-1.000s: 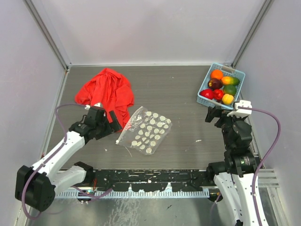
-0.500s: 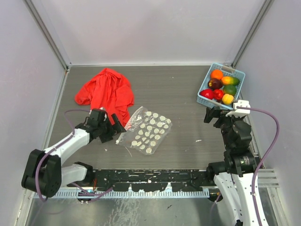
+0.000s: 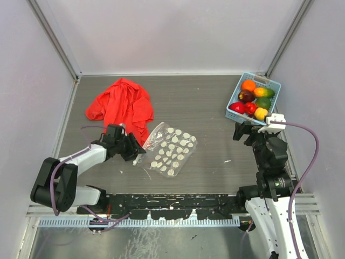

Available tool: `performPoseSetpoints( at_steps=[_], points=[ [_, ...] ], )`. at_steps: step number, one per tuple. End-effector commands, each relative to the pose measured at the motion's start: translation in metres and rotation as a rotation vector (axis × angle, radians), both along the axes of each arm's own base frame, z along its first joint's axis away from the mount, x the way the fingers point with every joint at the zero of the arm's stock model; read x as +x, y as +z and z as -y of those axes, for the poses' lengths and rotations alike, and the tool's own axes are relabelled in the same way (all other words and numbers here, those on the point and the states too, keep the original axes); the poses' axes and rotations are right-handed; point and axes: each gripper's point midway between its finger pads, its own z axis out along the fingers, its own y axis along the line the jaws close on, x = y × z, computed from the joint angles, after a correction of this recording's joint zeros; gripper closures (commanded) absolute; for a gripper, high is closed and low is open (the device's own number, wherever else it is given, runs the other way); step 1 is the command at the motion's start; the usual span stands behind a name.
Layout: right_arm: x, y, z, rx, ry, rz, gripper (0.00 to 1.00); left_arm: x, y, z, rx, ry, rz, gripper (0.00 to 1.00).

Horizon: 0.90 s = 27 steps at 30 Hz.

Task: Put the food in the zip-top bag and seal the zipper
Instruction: Pick up the zipper food storage bag at the center of the board.

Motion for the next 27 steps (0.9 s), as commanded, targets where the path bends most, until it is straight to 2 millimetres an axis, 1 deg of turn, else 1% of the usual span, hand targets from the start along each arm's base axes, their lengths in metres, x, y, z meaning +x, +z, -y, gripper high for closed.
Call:
performPoseSetpoints(
  at_steps=[1, 4, 6, 9, 10, 11, 15, 18, 23, 25, 27],
  points=[
    [0.004, 0.016, -0.002, -0.001, 0.012, 0.058, 0.00, -0.007, -0.008, 0.003, -0.021, -0.024, -0.017, 0.56],
    [0.004, 0.016, -0.003, -0.004, 0.018, 0.056, 0.00, -0.006, -0.003, 0.003, -0.029, -0.022, 0.011, 0.68],
    [0.004, 0.016, -0.004, -0.004, 0.026, 0.057, 0.00, -0.004, 0.002, 0.003, -0.032, -0.025, 0.031, 0.80],
    [0.005, 0.017, -0.008, -0.001, 0.045, 0.056, 0.00, 0.000, 0.017, 0.005, -0.047, -0.035, 0.085, 0.94],
    [0.005, 0.017, -0.010, 0.002, 0.057, 0.054, 0.00, 0.001, 0.021, 0.006, -0.047, -0.039, 0.099, 0.98],
    [0.006, 0.017, -0.012, 0.006, 0.069, 0.048, 0.00, 0.002, 0.025, 0.006, -0.039, -0.045, 0.112, 1.00],
    [0.010, 0.016, -0.023, 0.026, 0.125, 0.012, 0.00, 0.005, 0.047, 0.004, 0.047, -0.078, 0.182, 1.00],
    [0.013, 0.012, -0.042, 0.049, 0.222, -0.022, 0.00, 0.007, 0.066, 0.001, 0.099, -0.089, 0.245, 1.00],
    [0.019, 0.007, -0.064, 0.130, 0.322, -0.039, 0.00, 0.014, 0.110, -0.005, 0.211, -0.112, 0.363, 1.00],
    [0.024, 0.005, -0.072, 0.176, 0.351, -0.048, 0.00, 0.018, 0.131, -0.005, 0.258, -0.128, 0.418, 1.00],
    [0.029, 0.003, -0.080, 0.220, 0.375, -0.059, 0.00, 0.020, 0.145, -0.003, 0.295, -0.145, 0.453, 1.00]
  ],
)
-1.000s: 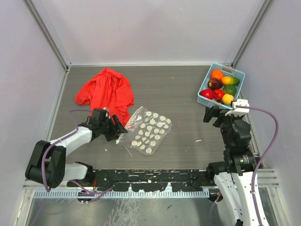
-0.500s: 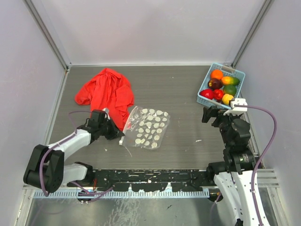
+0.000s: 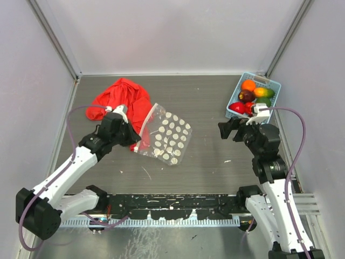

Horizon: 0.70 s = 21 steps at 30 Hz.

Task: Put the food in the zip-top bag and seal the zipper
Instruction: Pick up the zipper food storage bag at the center of the board.

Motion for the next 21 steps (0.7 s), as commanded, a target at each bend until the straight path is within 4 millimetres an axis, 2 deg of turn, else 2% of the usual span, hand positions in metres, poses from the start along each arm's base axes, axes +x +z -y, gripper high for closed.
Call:
performPoseSetpoints(
  at_steps=[1, 5, 11, 14, 18, 21],
  points=[
    [0.012, 0.026, -0.025, 0.140, 0.089, 0.056, 0.00, 0.008, 0.038, -0.009, 0.148, -0.013, 0.127, 1.00],
    [0.021, 0.022, -0.038, 0.216, 0.103, 0.008, 0.00, 0.015, 0.065, -0.012, 0.265, -0.016, 0.211, 1.00],
    [0.029, 0.027, -0.084, 0.337, 0.174, -0.051, 0.01, 0.023, 0.105, -0.007, 0.450, -0.055, 0.325, 1.00],
    [0.033, 0.033, -0.111, 0.412, 0.191, -0.076, 0.02, 0.026, 0.116, 0.000, 0.550, -0.080, 0.377, 1.00],
    [0.039, 0.026, -0.142, 0.485, 0.176, -0.151, 0.02, 0.026, 0.133, 0.009, 0.644, -0.093, 0.449, 1.00],
    [0.040, 0.026, -0.161, 0.541, 0.175, -0.186, 0.03, 0.024, 0.137, 0.020, 0.711, -0.125, 0.493, 1.00]
  ],
)
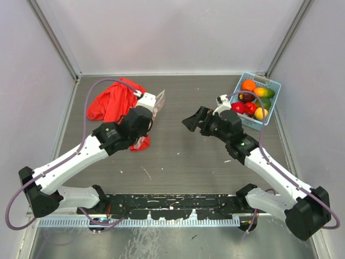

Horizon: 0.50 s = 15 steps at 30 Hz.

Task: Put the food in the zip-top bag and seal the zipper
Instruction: Pick up the zipper food storage bag at the center of the board, then open the zipper of the food storage bag.

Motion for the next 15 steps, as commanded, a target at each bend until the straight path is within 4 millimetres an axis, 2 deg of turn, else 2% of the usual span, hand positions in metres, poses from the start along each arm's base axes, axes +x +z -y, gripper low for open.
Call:
performPoseSetpoints(
  at_steps=[1, 5, 6, 11, 15],
  points=[
    [0.017, 0.050, -0.025, 0.187, -0.074, 0.051, 0.03, 0.005, 0.028, -0.002, 0.132, 0.018, 0.130, 1.00],
    [0.021, 0.054, -0.043, 0.264, -0.071, 0.037, 0.04, 0.000, 0.024, 0.009, 0.178, -0.012, 0.143, 1.00],
    [0.022, 0.053, -0.046, 0.282, -0.076, 0.027, 0.04, 0.000, 0.017, 0.015, 0.200, -0.022, 0.132, 1.00],
    [0.030, 0.051, -0.050, 0.383, -0.119, 0.002, 0.05, -0.008, 0.006, 0.030, 0.211, -0.053, 0.117, 1.00],
    [0.036, 0.046, -0.056, 0.400, -0.120, -0.032, 0.06, -0.017, 0.000, 0.045, 0.192, -0.095, 0.105, 1.00]
  ],
)
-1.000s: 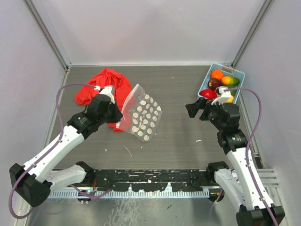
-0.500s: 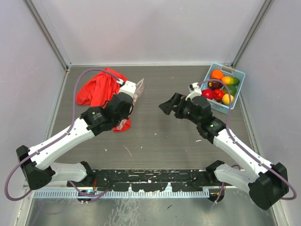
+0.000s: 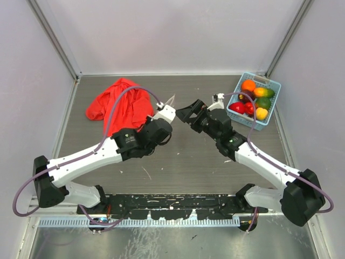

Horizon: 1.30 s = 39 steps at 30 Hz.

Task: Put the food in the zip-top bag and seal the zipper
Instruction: Open the zipper of the food storage bag.

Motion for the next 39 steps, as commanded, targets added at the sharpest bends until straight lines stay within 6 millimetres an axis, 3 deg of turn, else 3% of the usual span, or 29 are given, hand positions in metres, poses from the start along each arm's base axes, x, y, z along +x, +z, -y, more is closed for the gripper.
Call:
performPoseSetpoints(
  at_steps=[1, 9, 18, 25, 29, 34, 39],
  points=[
    [0.013, 0.032, -0.009, 0.130, -0.028, 0.046, 0.06, -0.004, 0.016, 0.013, -0.059, -0.005, 0.040, 1.00],
    [0.018, 0.015, -0.022, 0.141, -0.003, -0.020, 0.11, -0.015, 0.004, 0.029, -0.055, -0.045, 0.008, 1.00],
    [0.018, -0.005, -0.039, 0.141, 0.063, -0.085, 0.25, -0.022, -0.003, 0.031, -0.047, -0.054, -0.001, 1.00],
    [0.014, -0.026, -0.039, 0.123, 0.063, -0.150, 0.38, -0.027, -0.009, 0.036, -0.048, -0.070, -0.014, 1.00],
    [0.013, -0.029, -0.039, 0.105, 0.070, -0.158, 0.51, -0.031, -0.015, 0.044, -0.043, -0.093, -0.028, 1.00],
    [0.011, -0.034, -0.037, 0.055, 0.079, -0.172, 0.74, -0.039, -0.022, 0.050, -0.064, -0.112, -0.063, 1.00],
    [0.007, -0.037, -0.030, -0.001, 0.076, -0.157, 0.99, -0.048, -0.016, 0.056, -0.135, -0.137, -0.096, 0.81]
  ],
)
